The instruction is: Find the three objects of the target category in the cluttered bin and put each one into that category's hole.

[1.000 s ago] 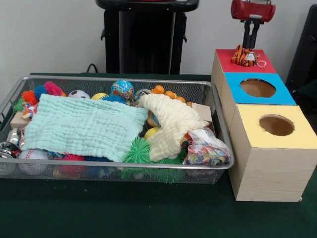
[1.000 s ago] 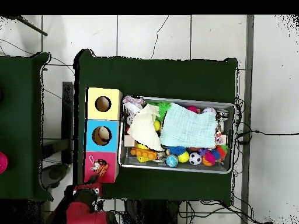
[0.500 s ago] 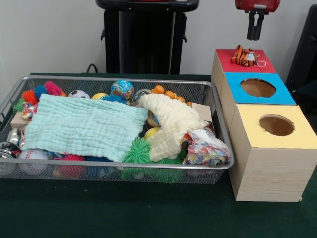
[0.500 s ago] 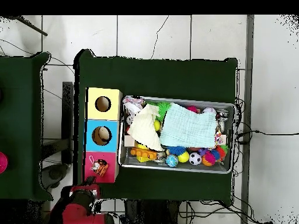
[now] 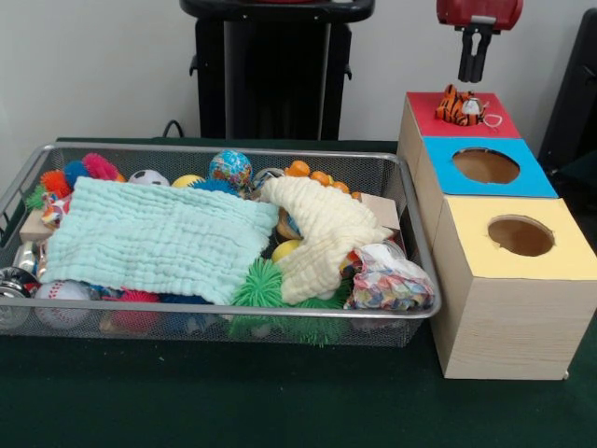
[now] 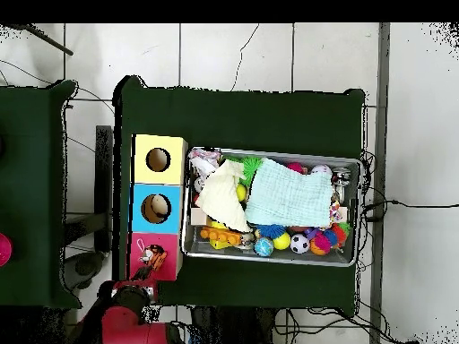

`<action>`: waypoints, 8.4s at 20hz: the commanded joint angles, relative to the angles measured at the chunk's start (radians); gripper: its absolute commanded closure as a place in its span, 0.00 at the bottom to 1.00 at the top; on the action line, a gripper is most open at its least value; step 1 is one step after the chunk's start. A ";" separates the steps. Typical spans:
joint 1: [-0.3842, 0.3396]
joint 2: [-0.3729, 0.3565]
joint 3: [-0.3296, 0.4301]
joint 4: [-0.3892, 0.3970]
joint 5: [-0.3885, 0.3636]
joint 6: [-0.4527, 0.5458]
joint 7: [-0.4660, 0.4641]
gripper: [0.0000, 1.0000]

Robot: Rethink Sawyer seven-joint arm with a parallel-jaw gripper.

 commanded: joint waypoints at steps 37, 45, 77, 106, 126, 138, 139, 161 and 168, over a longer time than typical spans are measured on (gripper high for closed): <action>0.007 0.332 0.035 -0.174 -0.015 -0.290 0.130 1.00; -0.017 0.198 0.059 -0.120 -0.038 -0.171 0.116 1.00; -0.553 0.031 0.378 -0.137 -0.430 -0.039 0.021 1.00; -0.743 -0.043 0.580 -0.179 -0.447 0.143 0.001 0.00; -0.846 -0.039 0.650 -0.282 -0.505 0.237 -0.041 0.00; -0.935 0.008 0.703 -0.354 -0.553 0.274 -0.113 0.00; -0.946 0.014 0.713 -0.359 -0.560 0.276 -0.119 0.00; -0.792 0.242 0.482 -0.460 -0.794 0.003 0.061 0.00; -0.855 0.234 0.558 -0.426 -0.819 0.025 0.018 0.00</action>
